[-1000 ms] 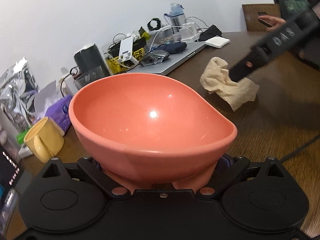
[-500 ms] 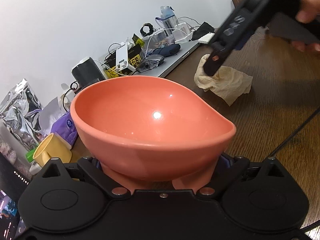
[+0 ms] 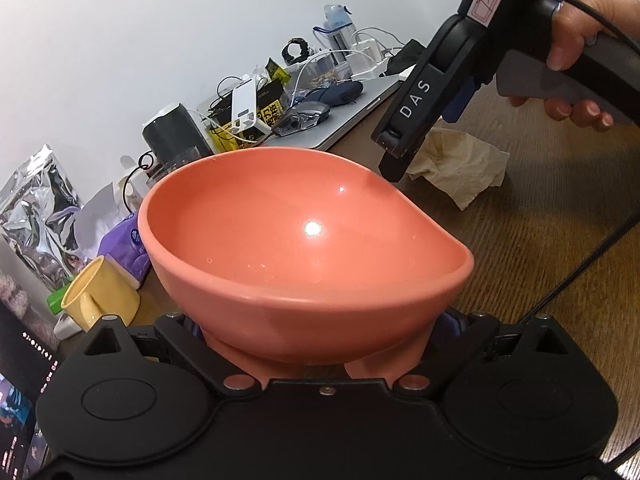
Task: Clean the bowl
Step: 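Grasp the beige cloth with the right tool while the left tool holds the bowl, then carry the beige cloth with the right tool into the pink bowl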
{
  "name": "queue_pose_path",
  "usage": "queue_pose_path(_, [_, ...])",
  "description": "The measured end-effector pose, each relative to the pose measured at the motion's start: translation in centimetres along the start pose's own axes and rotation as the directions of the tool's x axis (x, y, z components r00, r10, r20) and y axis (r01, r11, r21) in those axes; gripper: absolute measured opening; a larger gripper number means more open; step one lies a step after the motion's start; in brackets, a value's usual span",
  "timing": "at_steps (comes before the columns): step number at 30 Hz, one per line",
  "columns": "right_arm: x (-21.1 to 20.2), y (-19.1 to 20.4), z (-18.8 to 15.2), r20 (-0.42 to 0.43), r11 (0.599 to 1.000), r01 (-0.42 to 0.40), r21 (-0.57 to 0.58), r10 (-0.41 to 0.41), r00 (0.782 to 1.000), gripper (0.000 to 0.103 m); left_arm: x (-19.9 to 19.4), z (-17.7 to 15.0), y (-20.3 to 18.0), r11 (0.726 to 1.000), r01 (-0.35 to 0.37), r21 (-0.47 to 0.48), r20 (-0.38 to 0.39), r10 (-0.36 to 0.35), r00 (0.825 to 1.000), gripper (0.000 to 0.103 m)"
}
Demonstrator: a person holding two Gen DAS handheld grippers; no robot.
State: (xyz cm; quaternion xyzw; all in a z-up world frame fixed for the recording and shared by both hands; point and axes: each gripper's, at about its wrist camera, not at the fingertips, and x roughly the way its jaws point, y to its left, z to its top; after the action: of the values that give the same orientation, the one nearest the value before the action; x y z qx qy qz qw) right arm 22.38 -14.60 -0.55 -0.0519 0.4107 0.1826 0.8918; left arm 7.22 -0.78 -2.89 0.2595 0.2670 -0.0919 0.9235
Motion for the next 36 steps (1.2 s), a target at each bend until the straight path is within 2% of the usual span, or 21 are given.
queue_pose_path(6, [1.1,-0.2,-0.3,0.003,0.999,0.009,0.037,-0.009,1.000,0.098,0.1,0.0,0.4,1.000,-0.001,-0.015,-0.009,0.001,1.000,0.096])
queue_pose_path(13, [1.7,-0.6,-0.6,-0.019,0.998,-0.010,0.061,0.012,1.000,0.084,0.3,0.1,0.6,1.000,0.000,-0.018,-0.015,-0.001,1.000,0.096])
queue_pose_path(22, [1.1,-1.0,-1.3,-0.003,0.999,-0.041,0.035,0.042,0.999,0.048,0.4,0.2,0.7,1.000,0.000,-0.014,-0.017,0.000,1.000,0.096])
queue_pose_path(28, [0.7,-1.3,-1.8,0.007,0.998,-0.062,0.016,0.062,0.998,0.037,0.4,0.2,0.7,1.000,-0.002,-0.011,-0.015,0.002,1.000,0.096])
queue_pose_path(31, [0.5,-1.4,-2.0,0.012,0.997,-0.072,0.007,0.072,0.997,0.011,0.4,0.2,0.6,1.000,-0.003,-0.009,-0.015,0.003,1.000,0.096])
queue_pose_path(36, [-0.2,-1.3,-2.5,0.031,0.995,-0.099,-0.020,0.099,0.995,0.007,0.4,0.1,0.5,1.000,-0.005,-0.008,-0.015,0.005,1.000,0.096])
